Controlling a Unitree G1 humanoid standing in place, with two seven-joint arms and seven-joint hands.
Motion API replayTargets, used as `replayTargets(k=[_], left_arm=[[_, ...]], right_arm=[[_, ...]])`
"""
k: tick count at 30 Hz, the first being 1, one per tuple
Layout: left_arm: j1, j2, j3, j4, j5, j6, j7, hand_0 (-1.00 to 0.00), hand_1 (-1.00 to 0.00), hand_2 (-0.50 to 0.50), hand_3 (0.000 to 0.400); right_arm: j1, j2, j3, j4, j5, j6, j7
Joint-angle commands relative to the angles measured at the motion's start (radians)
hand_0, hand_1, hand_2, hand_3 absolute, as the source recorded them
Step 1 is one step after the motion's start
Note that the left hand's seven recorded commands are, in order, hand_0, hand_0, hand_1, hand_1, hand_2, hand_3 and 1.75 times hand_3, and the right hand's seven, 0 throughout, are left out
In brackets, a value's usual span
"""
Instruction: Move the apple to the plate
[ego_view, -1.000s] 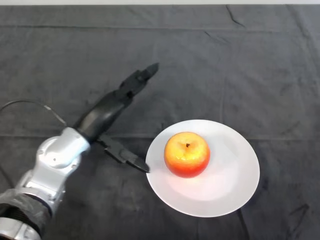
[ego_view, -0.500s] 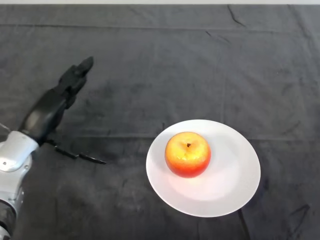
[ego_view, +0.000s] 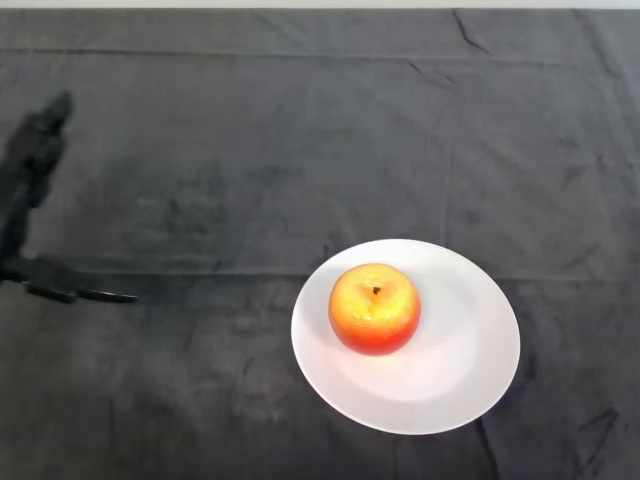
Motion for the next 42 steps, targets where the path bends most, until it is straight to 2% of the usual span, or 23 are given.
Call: replayTargets(k=[1,11,22,32,42], left_arm=[[0.058,0.066,0.039,0.044,-0.03,0.001,0.018,0.0,0.0,0.0,0.0],[0.115,0.114,0.139,0.071,-0.082,0.055,0.078,0.0,0.0,0.0,0.0],[0.16,0.133,0.236,0.088,-0.131,0.122,0.184,0.0,0.0,0.0,0.0],[0.16,0.124,0.262,0.076,-0.125,0.168,0.267,0.0,0.0,0.0,0.0],[0.165,0.124,0.266,0.053,-0.101,0.183,0.305,0.0,0.0,0.0,0.0]], right_arm=[[0.016,-0.008,-0.0103,0.018,0.0057,-0.003,0.0036],[0.015,-0.008,-0.0099,0.021,0.0054,-0.005,0.003],[0.013,-0.008,-0.0095,0.024,0.0053,-0.006,0.0025],[0.013,-0.008,-0.0093,0.025,0.0053,-0.007,0.0022],[0.013,-0.008,-0.0092,0.025,0.0055,-0.007,0.002]])
